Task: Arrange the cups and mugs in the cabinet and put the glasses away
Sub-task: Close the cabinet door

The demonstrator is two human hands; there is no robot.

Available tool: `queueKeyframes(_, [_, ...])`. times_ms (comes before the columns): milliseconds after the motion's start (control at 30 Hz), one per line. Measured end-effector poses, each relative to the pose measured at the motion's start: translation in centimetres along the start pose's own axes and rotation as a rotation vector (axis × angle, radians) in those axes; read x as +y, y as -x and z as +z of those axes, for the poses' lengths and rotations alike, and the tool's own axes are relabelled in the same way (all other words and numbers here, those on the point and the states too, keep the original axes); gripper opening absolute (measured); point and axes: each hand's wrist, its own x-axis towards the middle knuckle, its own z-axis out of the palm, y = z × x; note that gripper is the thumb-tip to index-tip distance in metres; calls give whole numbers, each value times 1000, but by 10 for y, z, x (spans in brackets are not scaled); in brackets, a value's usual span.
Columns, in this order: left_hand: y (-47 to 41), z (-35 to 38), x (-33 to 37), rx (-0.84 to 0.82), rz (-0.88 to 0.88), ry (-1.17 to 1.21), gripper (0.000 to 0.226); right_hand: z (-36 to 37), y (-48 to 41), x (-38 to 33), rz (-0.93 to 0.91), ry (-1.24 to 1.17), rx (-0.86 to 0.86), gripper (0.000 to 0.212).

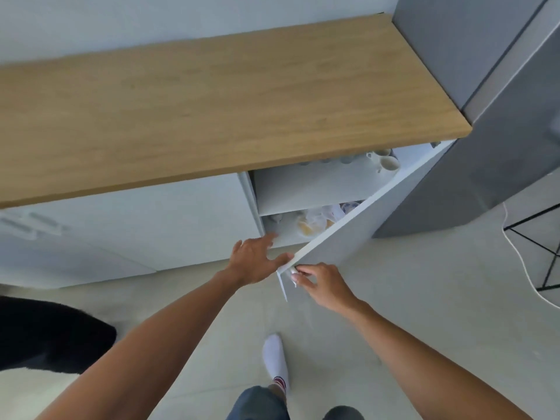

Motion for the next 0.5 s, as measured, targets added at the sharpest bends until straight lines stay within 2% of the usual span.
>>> queueKeyframes(200, [-40,-34,-37,-34,-123,419,57,10,-74,-24,33,-65,36,37])
queueKeyframes(367, [-70,-59,-56,-58,-229,767,73,9,-133,-46,78,-89,81,38])
queueKeyframes(500, [-98,-65,-70,24,-320,931,70,9,-175,-55,100,-83,123,28])
